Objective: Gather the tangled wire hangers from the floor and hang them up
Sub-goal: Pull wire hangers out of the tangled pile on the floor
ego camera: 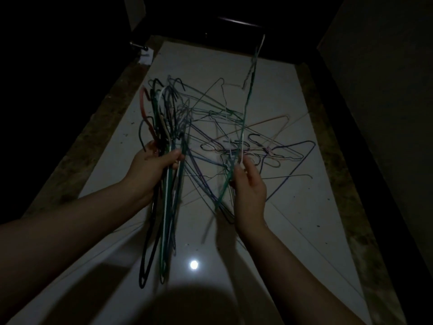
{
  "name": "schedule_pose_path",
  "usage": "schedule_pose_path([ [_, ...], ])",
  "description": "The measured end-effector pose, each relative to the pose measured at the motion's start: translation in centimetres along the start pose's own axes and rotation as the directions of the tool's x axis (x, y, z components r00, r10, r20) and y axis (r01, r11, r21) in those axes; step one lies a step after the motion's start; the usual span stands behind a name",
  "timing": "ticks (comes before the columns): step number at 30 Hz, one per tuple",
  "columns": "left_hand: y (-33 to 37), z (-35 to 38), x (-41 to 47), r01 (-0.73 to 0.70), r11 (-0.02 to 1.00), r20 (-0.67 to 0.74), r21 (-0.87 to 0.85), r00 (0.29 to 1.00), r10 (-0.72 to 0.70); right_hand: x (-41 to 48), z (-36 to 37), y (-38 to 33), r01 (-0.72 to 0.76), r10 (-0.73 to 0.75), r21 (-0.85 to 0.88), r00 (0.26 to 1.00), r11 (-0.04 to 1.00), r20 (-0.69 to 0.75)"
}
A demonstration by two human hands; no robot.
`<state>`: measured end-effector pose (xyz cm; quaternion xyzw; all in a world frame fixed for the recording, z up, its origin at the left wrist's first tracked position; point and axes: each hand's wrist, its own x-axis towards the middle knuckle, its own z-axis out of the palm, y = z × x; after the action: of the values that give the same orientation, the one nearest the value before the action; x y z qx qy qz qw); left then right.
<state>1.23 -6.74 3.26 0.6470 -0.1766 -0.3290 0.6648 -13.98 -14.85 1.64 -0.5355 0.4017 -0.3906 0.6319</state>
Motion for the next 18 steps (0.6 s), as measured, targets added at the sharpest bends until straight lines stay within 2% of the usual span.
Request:
schedule_pose_path([
  [6, 0.3, -0.9, 0.5, -0.03, 1.0, -0.086, 0.006, 0.996, 0.03, 0.3, -0.1, -0.1, -0.024, 0.023, 0.029, 0.999, 0.999, 0.037],
  [10, 0.7, -0.7, 0.4, -0.034, 0.999, -0.101, -0.02, 0.994, 0.032, -0.4, 0.5, 0.2, -0.219, 0.19, 0.152, 0.964, 0.964, 0.184],
  [13, 0.5, -0.4, 0.5, -0.022, 0.999, -0.089, -0.033, 0.996, 0.019, -1.3, 1.0, 0.2, -0.287, 0.233, 0.187, 0.935, 0.939, 0.267],
  [15, 0.5, -0.2, 0.5, -0.003, 0.999, -0.094, -0.041, 0.996, -0.001, -1.1, 1.2, 0.3, -0.283, 0.232, 0.177, 0.937, 0.943, 0.26],
  [18, 0.4, 0.2, 0.5, 0.005, 0.998, -0.096, -0.059, 0.995, -0.011, -0.7, 1.6, 0.6, -0.242, 0.22, 0.06, 0.944, 0.969, 0.248],
])
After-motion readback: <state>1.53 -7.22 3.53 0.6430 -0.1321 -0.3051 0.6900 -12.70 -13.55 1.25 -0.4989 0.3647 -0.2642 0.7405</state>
